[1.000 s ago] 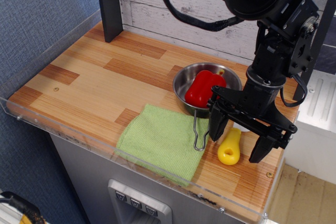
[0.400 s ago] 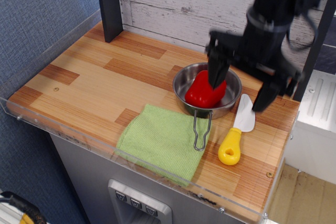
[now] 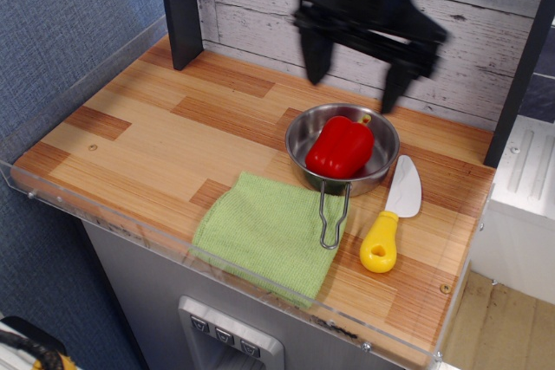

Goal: Move the yellow knife and place it near the cloth.

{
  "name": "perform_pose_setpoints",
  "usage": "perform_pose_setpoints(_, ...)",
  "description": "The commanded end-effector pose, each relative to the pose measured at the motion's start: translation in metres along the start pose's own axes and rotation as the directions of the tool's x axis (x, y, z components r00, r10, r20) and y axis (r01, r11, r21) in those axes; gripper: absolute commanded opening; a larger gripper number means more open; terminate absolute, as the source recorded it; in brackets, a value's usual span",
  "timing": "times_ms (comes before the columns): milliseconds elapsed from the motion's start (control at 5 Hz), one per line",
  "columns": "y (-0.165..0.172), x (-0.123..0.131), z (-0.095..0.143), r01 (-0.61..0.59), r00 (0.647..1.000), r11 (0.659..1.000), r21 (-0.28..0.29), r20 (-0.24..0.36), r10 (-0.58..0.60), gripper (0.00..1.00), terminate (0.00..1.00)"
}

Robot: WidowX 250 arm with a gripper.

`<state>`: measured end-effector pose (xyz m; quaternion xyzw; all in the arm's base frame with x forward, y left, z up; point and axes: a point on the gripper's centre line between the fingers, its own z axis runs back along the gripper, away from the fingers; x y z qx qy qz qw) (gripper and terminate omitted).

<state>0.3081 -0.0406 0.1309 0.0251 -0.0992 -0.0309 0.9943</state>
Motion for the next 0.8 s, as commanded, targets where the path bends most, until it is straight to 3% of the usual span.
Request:
perform_pose_setpoints(0,0.0383,-0.0050,0.0071,-0.018,0.999,0.997,-0.080,0.033,0.021,1.00,0.00)
perform_pose_setpoints(200,0.0373,0.0010,0.0057,0.078,0.997,0.990,-0.121,0.020,-0.076,1.00,0.00)
perform_pose_setpoints(400,0.0373,0.0010,0.0057,0.078,0.997,0.990,-0.121,0.020,-0.076,1.00,0.00)
perform_pose_setpoints(600,0.0373,0.0010,0.0057,0.078,0.997,0.990,-0.121,0.020,-0.076,1.00,1.00)
